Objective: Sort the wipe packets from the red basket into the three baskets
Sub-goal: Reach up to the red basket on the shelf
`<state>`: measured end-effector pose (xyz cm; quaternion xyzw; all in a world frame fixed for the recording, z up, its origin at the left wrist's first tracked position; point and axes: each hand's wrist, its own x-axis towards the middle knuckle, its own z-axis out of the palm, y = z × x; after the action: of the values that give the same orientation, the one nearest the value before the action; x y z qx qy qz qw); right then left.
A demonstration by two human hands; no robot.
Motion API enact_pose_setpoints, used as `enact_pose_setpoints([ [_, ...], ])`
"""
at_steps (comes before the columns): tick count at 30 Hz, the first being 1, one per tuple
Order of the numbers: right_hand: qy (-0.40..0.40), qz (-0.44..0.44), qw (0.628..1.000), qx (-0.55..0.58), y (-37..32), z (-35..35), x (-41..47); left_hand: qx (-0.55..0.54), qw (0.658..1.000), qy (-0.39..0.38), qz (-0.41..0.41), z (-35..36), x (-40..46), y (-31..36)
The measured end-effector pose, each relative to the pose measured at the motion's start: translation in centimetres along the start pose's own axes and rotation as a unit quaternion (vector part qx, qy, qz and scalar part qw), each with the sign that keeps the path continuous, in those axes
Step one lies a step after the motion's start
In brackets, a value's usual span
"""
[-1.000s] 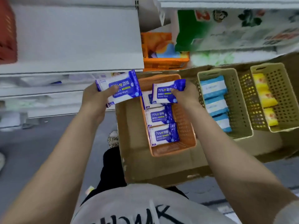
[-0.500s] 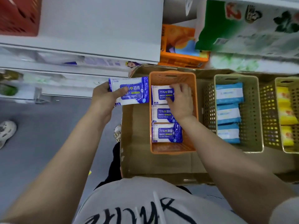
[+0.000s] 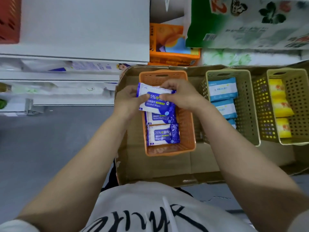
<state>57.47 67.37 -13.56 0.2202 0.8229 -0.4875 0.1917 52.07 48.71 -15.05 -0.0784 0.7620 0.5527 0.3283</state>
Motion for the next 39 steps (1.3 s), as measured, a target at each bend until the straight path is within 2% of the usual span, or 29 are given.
enact_pose_setpoints([
  [2,0.107,0.024,0.993,-0.043,1.3,-0.4,0.3,0.011,0.998,0.059,0.012,0.3,0.1,-0.5],
  [3,0.127,0.039,0.988,-0.083,2.0,-0.5,0.5,0.018,0.998,0.058,0.005,0.4,0.2,-0.9],
  [4,0.117,0.053,0.985,-0.119,2.6,-0.5,0.7,0.019,0.999,0.036,-0.013,0.4,0.1,-1.4],
  [7,0.012,0.068,0.984,-0.162,4.1,1.2,1.4,-0.005,0.997,-0.044,-0.063,0.6,-0.1,-3.3],
  [10,-0.030,0.066,0.983,-0.166,5.4,4.0,2.1,-0.039,0.995,-0.054,-0.071,0.6,-0.1,-4.6],
  [13,0.025,0.061,0.990,-0.127,6.9,6.5,2.4,-0.053,0.993,-0.070,-0.076,0.2,0.1,-5.0],
  [17,0.144,0.006,0.944,-0.296,8.4,8.5,1.6,-0.053,0.992,-0.077,-0.078,0.0,0.3,-5.2],
  [20,0.191,-0.005,0.932,-0.307,8.5,8.8,0.8,-0.056,0.992,-0.080,-0.083,0.1,0.4,-5.4],
  [23,0.144,0.030,0.945,-0.293,8.3,9.0,0.6,-0.047,0.991,-0.088,-0.084,0.2,0.3,-5.2],
  [26,0.104,0.029,0.958,-0.265,8.5,9.3,0.8,-0.032,0.992,-0.093,-0.084,0.2,0.3,-5.0],
  [30,0.102,0.013,0.966,-0.237,8.9,9.2,0.8,-0.032,0.992,-0.092,-0.082,0.2,0.3,-5.0],
  [39,0.095,0.015,0.957,-0.275,8.7,10.0,0.7,-0.015,0.995,-0.072,-0.072,0.8,0.0,-4.9],
])
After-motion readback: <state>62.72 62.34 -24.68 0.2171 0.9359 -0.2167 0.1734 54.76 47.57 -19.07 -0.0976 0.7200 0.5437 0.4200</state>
